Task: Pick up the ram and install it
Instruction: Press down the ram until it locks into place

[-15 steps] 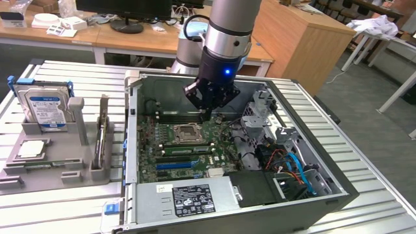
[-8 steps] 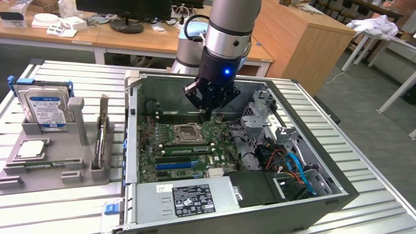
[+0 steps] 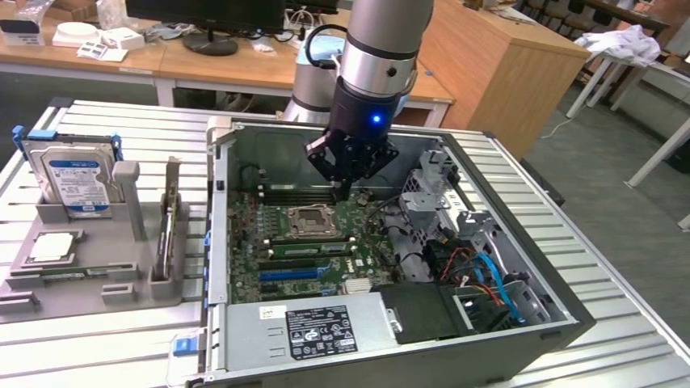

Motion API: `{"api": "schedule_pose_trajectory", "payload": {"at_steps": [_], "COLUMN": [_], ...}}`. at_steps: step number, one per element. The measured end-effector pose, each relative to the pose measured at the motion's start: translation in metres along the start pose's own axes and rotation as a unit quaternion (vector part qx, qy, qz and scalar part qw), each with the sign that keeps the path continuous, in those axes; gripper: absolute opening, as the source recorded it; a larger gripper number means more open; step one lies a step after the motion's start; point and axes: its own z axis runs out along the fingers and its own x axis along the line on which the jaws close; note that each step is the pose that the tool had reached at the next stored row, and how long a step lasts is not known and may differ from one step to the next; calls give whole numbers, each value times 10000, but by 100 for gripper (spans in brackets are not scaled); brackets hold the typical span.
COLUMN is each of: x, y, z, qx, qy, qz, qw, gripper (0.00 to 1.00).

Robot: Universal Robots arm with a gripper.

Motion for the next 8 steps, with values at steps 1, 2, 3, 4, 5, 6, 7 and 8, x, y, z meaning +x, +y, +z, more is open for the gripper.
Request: {"api": "schedule_pose_trajectory", "payload": {"at_steps": [1, 2, 3, 4, 5, 6, 7, 8], "x": [0, 0, 0, 0, 0, 1, 1, 1], "y": [0, 0, 0, 0, 0, 0, 0, 0], "z": [0, 0, 0, -1, -1, -1, -1, 0], "qx": [-1, -2, -4, -5, -7, -9, -12, -14], "qy": [9, 25, 46, 60, 71, 84, 93, 98], "qz": [0, 0, 0, 1, 2, 2, 3, 3], "qw": [10000, 10000, 10000, 10000, 10000, 10000, 10000, 10000], "gripper": [11, 11, 11, 11, 11, 11, 11, 11]}}
